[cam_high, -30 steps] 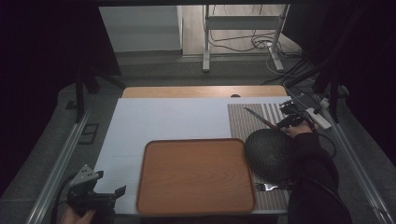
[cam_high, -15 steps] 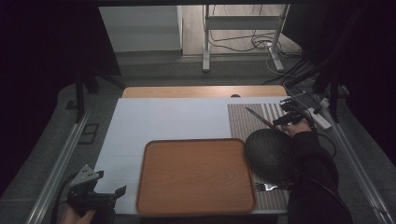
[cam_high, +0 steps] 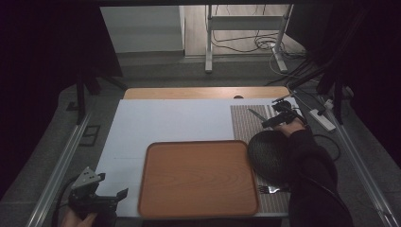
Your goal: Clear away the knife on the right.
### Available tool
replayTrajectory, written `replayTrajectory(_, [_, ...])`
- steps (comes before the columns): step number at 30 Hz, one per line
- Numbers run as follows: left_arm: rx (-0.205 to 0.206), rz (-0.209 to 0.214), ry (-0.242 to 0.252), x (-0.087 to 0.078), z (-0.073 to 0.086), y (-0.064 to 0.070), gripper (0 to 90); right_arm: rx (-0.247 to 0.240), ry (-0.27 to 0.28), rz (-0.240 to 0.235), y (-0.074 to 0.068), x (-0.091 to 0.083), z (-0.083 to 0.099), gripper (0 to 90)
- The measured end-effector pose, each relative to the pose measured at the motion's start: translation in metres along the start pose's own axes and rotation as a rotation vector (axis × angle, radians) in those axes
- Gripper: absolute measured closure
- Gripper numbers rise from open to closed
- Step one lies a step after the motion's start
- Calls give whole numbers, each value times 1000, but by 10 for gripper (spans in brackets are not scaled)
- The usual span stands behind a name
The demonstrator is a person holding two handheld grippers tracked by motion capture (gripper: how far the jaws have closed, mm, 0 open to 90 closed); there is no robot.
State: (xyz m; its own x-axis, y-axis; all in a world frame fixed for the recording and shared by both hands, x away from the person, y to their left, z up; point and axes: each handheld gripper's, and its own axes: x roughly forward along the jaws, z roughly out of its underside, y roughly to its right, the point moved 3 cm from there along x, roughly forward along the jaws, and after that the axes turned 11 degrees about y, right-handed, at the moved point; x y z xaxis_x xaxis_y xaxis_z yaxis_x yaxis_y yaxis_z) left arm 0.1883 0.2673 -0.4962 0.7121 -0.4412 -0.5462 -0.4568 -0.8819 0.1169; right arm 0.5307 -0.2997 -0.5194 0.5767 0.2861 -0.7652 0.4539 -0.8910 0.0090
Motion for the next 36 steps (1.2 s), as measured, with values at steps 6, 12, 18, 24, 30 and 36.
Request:
replayTrajectory(6, [0, 0, 0, 0, 0, 0, 4, -2, -16, 22, 2, 7, -2, 0])
replayTrajectory(12, [0, -1, -1, 0, 0, 0, 4, 2, -49, 28, 7, 18, 3, 0])
replayTrajectory(18, [0, 3, 0, 0, 0, 0, 4, -26, -38, 18, 9, 19, 4, 165])
replayTrajectory(24, [0, 2, 0, 0, 0, 0, 4, -78, -27, -23, 7, 13, 0, 518])
replayTrajectory(30, [3, 3, -2, 0, 0, 0, 7, -97, -20, -64, 9, 10, 1, 770])
replayTrajectory(36, [3, 4, -1, 0, 0, 0, 7, -109, -20, -70, 10, 9, 1, 773])
